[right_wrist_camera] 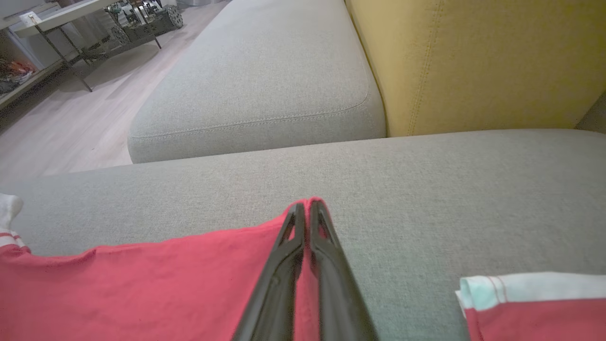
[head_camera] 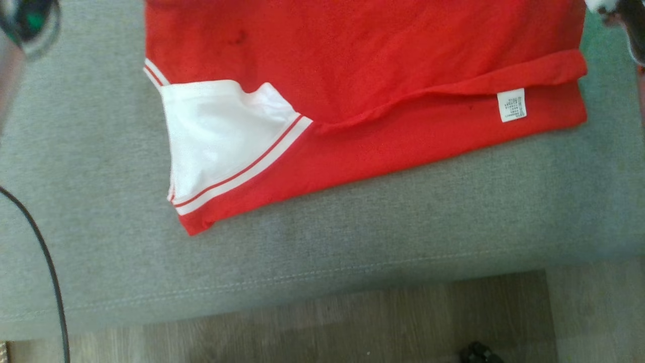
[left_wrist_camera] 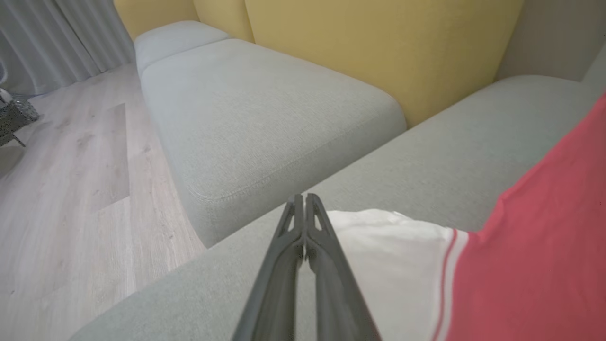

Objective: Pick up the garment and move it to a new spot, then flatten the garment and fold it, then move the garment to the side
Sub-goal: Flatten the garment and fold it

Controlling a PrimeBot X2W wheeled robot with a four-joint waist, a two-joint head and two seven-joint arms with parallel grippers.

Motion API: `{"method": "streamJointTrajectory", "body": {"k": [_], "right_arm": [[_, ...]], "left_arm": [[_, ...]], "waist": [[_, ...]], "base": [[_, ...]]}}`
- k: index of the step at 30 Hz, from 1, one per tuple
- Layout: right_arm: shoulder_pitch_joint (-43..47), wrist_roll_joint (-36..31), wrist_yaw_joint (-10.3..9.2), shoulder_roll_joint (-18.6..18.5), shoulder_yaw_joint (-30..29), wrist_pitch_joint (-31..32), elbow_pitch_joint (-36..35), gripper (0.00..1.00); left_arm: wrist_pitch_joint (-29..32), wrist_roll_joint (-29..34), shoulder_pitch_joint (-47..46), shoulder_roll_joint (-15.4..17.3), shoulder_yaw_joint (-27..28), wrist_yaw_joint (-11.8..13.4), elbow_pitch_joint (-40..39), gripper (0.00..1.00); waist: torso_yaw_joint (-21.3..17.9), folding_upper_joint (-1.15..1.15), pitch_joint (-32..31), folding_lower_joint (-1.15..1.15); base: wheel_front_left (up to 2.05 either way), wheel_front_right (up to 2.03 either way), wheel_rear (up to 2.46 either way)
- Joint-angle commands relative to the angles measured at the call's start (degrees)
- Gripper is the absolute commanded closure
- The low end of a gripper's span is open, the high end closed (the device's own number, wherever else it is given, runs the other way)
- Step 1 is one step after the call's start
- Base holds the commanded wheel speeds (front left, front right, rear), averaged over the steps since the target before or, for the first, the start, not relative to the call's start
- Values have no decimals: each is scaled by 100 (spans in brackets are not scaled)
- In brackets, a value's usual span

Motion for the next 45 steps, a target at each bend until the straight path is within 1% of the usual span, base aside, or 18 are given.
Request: {"method": "streamJointTrajectory", "body": {"k": [1,6,11,15,20,25,29,31,33,36,37,38,39,40,41,42,44,45], "right_arm": [[148,58,-2,-88,27,34,-235,100],[648,252,-2,-397,97,166,-572,100],[1197,390,-2,-689,-1,320,-924,100],[1592,431,-2,-857,-144,483,-1162,100],[2050,412,-2,-982,-402,703,-1393,100],[2538,382,-2,-1023,-736,881,-1592,100],[2901,373,-2,-964,-970,1051,-1761,100],[3051,346,-2,-925,-1078,1109,-1853,100],[3186,318,-2,-854,-1164,1173,-1922,100],[3342,262,-2,-712,-1267,1240,-1989,100],[3342,262,-2,-712,-1267,1240,-1989,100],[3381,238,-2,-661,-1293,1245,-2010,100],[3419,217,-2,-616,-1318,1235,-2030,85],[3450,210,-2,-575,-1347,1199,-2054,60],[3490,192,-2,-553,-1364,1138,-2085,11],[3542,160,-2,-541,-1417,1038,-2112,0],[3655,101,-2,-473,-1609,755,-2168,0],[3836,16,-2,-384,-1786,488,-2243,0]], "left_arm": [[-56,-34,-83,308,150,8,-189,100],[-250,-278,504,563,108,11,-765,100],[-215,-618,1204,857,166,193,-1604,100],[-29,-939,1842,1202,196,472,-2492,100],[212,-1274,2666,1679,171,950,-3684,100],[182,-1455,3340,1957,134,1395,-4495,100],[64,-1547,3763,2020,70,1606,-4798,100],[-24,-1565,3933,1995,22,1658,-4834,100],[-164,-1589,4064,1906,0,1686,-4779,100],[-373,-1654,4220,1685,-39,1673,-4588,100],[-373,-1654,4220,1685,-39,1673,-4588,100],[-439,-1669,4263,1602,-55,1667,-4509,100],[-539,-1703,4309,1501,-44,1671,-4423,100],[-642,-1682,4342,1425,-51,1665,-4336,75],[-746,-1619,4369,1359,-75,1671,-4236,29],[-890,-1590,4413,1263,-62,1712,-4124,0],[-1206,-1555,4529,1068,-26,1768,-3899,0],[-1426,-1374,4629,916,-34,1872,-3680,0]], "waist": [[68,0,-82,0],[214,0,-301,0],[359,0,-461,0],[456,0,-496,0],[598,0,-469,0],[725,0,-431,0],[779,0,-382,0],[798,0,-355,0],[810,0,-340,0],[810,0,-347,0],[810,0,-347,0],[803,0,-360,0],[796,0,-384,0],[789,0,-413,0],[785,0,-454,0],[787,0,-505,0],[788,0,-619,0],[798,0,-761,0]], "base": [[0,0,0],[0,0,0],[0,0,0],[0,0,0],[0,0,0],[0,0,0],[0,0,0],[0,0,0],[0,0,0],[0,0,0],[0,0,0],[0,0,0],[0,0,0],[0,0,0],[0,0,0],[0,0,0],[0,0,0],[0,0,0]]}}
